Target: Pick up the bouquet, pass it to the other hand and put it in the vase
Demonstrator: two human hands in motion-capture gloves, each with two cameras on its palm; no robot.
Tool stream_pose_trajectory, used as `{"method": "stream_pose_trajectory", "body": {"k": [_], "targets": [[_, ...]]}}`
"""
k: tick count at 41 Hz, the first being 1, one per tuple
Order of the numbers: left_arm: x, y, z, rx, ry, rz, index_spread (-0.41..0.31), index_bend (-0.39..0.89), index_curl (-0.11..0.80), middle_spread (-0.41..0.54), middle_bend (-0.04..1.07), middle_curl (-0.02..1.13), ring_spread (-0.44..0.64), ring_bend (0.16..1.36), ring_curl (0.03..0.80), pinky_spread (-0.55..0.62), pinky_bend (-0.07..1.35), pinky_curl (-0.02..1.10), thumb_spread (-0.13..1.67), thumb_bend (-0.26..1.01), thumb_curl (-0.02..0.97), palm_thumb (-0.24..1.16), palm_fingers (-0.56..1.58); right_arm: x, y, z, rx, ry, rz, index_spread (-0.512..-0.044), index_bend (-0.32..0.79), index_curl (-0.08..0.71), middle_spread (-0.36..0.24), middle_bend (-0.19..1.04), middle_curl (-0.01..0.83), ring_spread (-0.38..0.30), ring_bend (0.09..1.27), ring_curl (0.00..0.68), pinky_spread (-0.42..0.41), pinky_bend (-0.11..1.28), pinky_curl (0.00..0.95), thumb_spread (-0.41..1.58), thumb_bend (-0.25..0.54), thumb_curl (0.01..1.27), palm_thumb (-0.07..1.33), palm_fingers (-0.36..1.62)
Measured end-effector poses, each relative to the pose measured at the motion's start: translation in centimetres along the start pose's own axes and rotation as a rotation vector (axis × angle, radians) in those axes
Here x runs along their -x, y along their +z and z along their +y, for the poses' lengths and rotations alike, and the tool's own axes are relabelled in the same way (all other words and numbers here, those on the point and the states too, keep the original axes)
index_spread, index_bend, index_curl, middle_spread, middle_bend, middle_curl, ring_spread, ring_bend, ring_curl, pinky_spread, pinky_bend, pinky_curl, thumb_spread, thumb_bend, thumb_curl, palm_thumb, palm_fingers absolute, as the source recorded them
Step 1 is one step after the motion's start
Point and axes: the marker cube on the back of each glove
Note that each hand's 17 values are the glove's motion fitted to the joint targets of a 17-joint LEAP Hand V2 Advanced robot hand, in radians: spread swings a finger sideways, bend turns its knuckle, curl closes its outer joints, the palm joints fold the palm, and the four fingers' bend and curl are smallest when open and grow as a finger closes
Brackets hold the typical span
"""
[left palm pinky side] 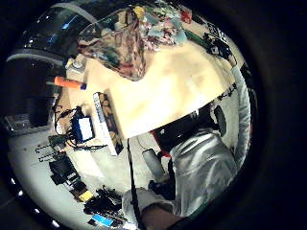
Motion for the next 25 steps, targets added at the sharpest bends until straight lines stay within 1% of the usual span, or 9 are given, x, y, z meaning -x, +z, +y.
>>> {"method": "stream_pose_trajectory", "body": {"k": [3,8,9,11,13,14,18,23,25], "targets": [[0.1,0.0,0.0,0.008,-0.005,-0.004,-0.024,0.19,0.41,0.293,0.17,0.25,0.48,0.4,0.234,0.46,0.19,0.29,1.06,-0.02,0.279,0.22,0.14,-0.3,-0.5,0.0,-0.001,0.061,0.003,-0.277,0.2,0.282,-0.143,0.34,0.441,-0.205,0.62,0.377,-0.231,0.59,0.343,1.04,0.057,0.42,0.96,1.14],[-0.1,-0.2,0.0,0.031,-0.006,0.005,-0.02,0.18,0.407,0.293,0.18,0.26,0.48,0.39,0.235,0.46,0.2,0.3,1.07,-0.02,0.28,0.22,0.13,-0.5,-1.5,-0.9,-0.091,0.064,-0.067,-0.268,0.14,0.3,-0.169,0.32,0.456,-0.24,0.64,0.403,-0.269,0.6,0.354,0.97,0.038,0.46,0.99,1.2],[-0.1,-0.2,0.1,0.034,-0.007,0.005,-0.017,0.17,0.404,0.294,0.17,0.26,0.48,0.39,0.237,0.46,0.2,0.3,1.07,-0.02,0.28,0.22,0.12,-0.4,-1.4,-0.8,-0.078,0.052,-0.089,-0.266,0.06,0.28,-0.166,0.36,0.47,-0.243,0.65,0.41,-0.274,0.62,0.365,0.97,0.04,0.47,1.0,1.22],[-0.1,-0.2,0.0,0.037,-0.013,0.002,-0.012,0.17,0.401,0.3,0.18,0.26,0.48,0.4,0.239,0.46,0.2,0.3,1.07,-0.02,0.278,0.22,0.12,-0.3,-1.0,-0.5,-0.059,0.026,-0.125,-0.264,0.01,0.258,-0.172,0.4,0.484,-0.24,0.7,0.429,-0.283,0.64,0.374,0.97,0.038,0.48,1.01,1.25],[0.1,-0.1,-0.4,0.041,-0.022,-0.005,-0.01,0.17,0.397,0.302,0.18,0.26,0.48,0.4,0.239,0.46,0.21,0.3,1.07,-0.02,0.277,0.22,0.12,-0.3,-1.1,-0.4,-0.132,0.025,-0.148,-0.262,-0.03,0.228,-0.179,0.47,0.512,-0.233,0.8,0.459,-0.277,0.7,0.398,1.0,0.035,0.48,1.02,1.32],[0.2,0.0,-0.6,0.045,-0.027,-0.01,-0.009,0.17,0.396,0.302,0.18,0.26,0.48,0.4,0.24,0.46,0.21,0.31,1.07,-0.02,0.277,0.22,0.12,-0.3,-1.3,-0.5,-0.195,0.033,-0.157,-0.255,0.1,0.256,-0.178,0.53,0.534,-0.228,0.82,0.467,-0.268,0.7,0.403,1.04,0.019,0.46,0.99,1.46],[0.2,-0.4,-1.1,0.061,-0.044,-0.034,-0.006,0.17,0.391,0.305,0.18,0.26,0.48,0.4,0.241,0.46,0.21,0.31,1.08,-0.02,0.277,0.22,0.12,-0.3,-2.1,-0.3,-0.365,0.029,-0.223,-0.251,0.27,0.324,-0.176,0.65,0.577,-0.215,0.87,0.497,-0.255,0.68,0.422,1.02,-0.04,0.43,0.92,1.54],[0.0,-1.5,-2.2,0.045,-0.043,-0.001,0.002,0.17,0.388,0.313,0.17,0.27,0.49,0.4,0.242,0.46,0.22,0.32,1.09,-0.02,0.275,0.21,0.1,0.9,-4.3,0.5,-0.515,-0.096,-0.426,-0.239,0.37,0.379,-0.169,0.73,0.607,-0.202,0.93,0.531,-0.235,0.71,0.451,1.01,-0.005,0.44,0.96,1.5],[-0.3,-2.0,-2.6,0.028,-0.032,0.035,0.004,0.17,0.385,0.316,0.17,0.27,0.49,0.4,0.243,0.46,0.23,0.32,1.1,-0.02,0.272,0.21,0.09,1.6,-5.5,1.3,-0.533,-0.158,-0.551,-0.236,0.38,0.398,-0.167,0.76,0.617,-0.2,0.95,0.542,-0.232,0.73,0.463,1.0,-0.004,0.45,0.98,1.48]]}}
